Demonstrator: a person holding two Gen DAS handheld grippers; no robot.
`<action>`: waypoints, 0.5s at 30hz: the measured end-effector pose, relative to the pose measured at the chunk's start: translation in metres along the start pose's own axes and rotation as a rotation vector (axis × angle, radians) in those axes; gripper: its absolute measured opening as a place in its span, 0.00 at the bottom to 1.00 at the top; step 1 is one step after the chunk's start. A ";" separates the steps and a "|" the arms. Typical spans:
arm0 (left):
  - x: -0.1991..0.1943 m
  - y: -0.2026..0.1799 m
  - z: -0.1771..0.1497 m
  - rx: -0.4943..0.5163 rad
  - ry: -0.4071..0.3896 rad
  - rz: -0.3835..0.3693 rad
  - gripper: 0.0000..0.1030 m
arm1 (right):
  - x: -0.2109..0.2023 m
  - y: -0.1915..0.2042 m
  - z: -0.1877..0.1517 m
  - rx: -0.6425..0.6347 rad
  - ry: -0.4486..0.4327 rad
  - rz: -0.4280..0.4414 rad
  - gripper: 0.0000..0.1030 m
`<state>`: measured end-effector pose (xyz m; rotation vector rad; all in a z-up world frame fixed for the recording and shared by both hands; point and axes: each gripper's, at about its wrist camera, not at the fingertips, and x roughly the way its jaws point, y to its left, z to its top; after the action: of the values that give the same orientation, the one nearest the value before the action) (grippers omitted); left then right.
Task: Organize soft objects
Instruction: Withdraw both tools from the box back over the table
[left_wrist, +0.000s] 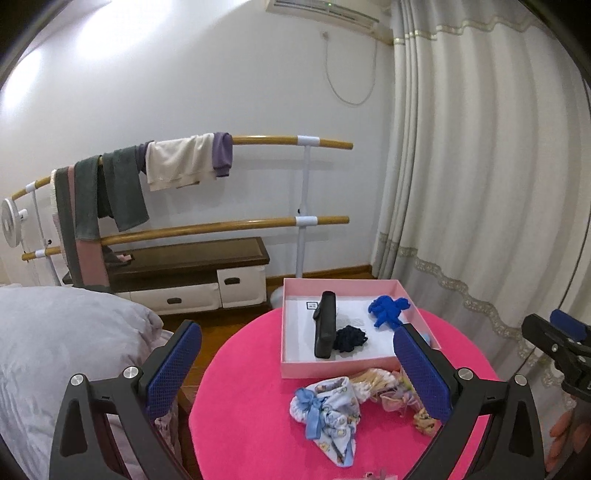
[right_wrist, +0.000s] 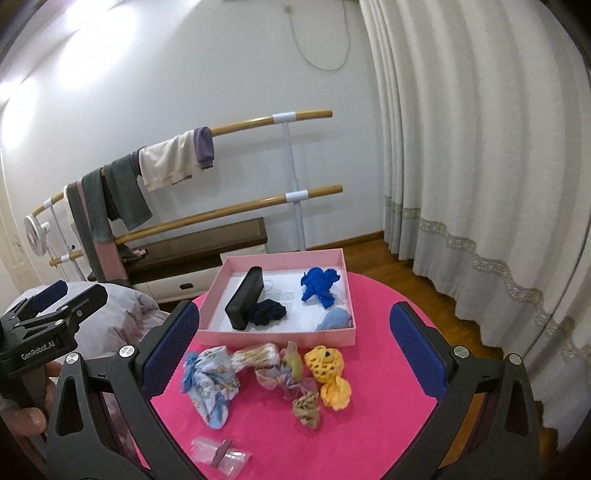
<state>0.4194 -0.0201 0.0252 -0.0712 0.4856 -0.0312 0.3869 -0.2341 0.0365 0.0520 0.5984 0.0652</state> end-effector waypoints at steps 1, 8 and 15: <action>-0.006 0.000 -0.003 0.002 -0.005 0.005 1.00 | -0.006 0.002 -0.002 0.000 -0.008 -0.002 1.00; -0.037 -0.003 -0.018 -0.006 -0.013 0.021 1.00 | -0.038 0.007 -0.019 0.005 -0.060 -0.016 1.00; -0.057 -0.009 -0.026 -0.005 -0.002 0.018 1.00 | -0.053 0.013 -0.030 -0.003 -0.076 -0.013 1.00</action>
<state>0.3566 -0.0280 0.0292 -0.0714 0.4839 -0.0127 0.3259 -0.2239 0.0423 0.0472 0.5229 0.0518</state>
